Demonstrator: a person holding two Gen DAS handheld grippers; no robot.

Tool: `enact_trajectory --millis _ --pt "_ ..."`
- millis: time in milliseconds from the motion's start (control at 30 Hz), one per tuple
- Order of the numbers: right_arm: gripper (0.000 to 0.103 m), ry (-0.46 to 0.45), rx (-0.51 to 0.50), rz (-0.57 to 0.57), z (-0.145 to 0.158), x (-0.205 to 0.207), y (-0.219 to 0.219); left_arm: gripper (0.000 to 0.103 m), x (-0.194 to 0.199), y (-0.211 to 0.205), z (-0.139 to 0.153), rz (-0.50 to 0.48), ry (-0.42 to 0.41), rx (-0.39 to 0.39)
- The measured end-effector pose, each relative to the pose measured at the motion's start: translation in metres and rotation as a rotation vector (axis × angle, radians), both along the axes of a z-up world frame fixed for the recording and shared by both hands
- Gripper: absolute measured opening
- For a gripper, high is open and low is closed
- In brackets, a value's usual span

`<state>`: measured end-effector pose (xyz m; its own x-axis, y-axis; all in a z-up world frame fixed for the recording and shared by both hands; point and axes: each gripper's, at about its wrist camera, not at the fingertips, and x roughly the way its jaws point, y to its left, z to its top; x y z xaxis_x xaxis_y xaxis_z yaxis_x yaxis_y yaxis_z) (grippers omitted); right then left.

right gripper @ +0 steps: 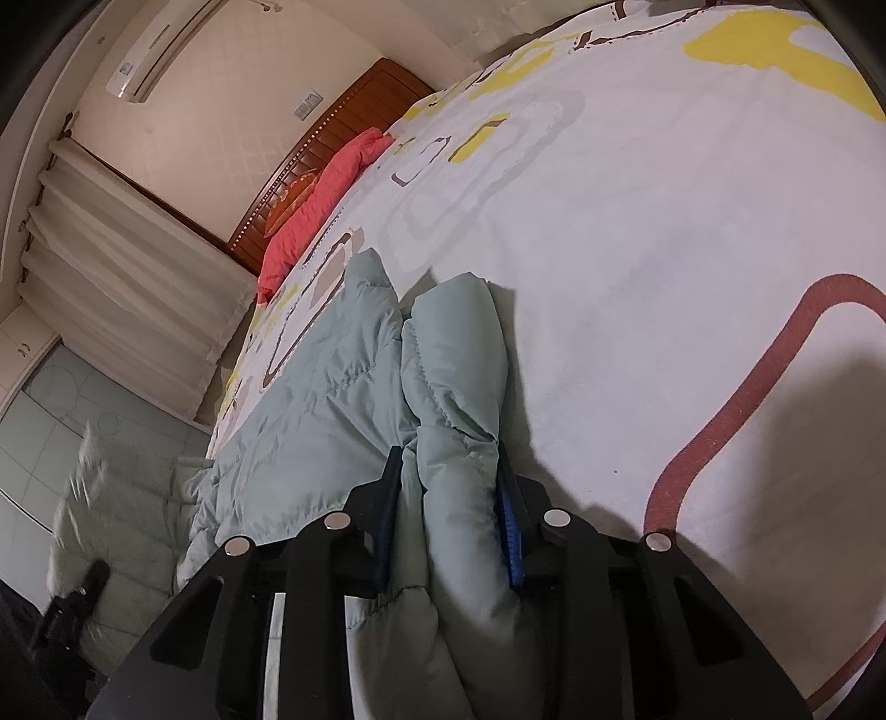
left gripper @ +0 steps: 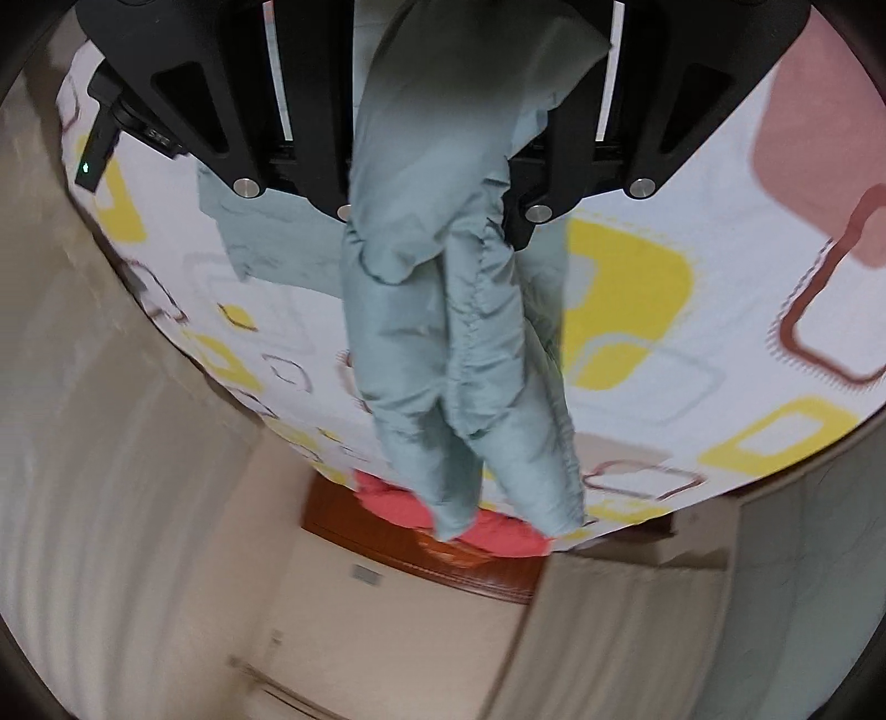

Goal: Fold large clothes

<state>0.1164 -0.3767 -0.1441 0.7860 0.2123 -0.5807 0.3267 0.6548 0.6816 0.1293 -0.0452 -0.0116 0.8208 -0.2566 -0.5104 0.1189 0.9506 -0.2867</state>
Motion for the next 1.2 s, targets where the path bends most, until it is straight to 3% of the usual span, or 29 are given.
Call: enact_trajectory --millis 200,433,900,1200 --pt "0.029 -0.01 0.008 0.001 -0.003 -0.004 -0.001 0.02 0.006 -0.059 -0.006 -0.079 0.017 0.038" --pt "0.027 -0.023 0.026 0.005 -0.007 -0.008 -0.006 0.02 0.016 -0.122 -0.033 -0.184 0.078 0.069" --pt "0.027 -0.042 0.028 0.012 -0.012 -0.012 -0.01 0.02 0.024 -0.168 -0.081 -0.278 0.126 0.122" --pt "0.025 -0.041 0.018 0.01 -0.011 -0.013 -0.008 0.02 0.032 -0.177 -0.092 -0.318 0.159 0.123"
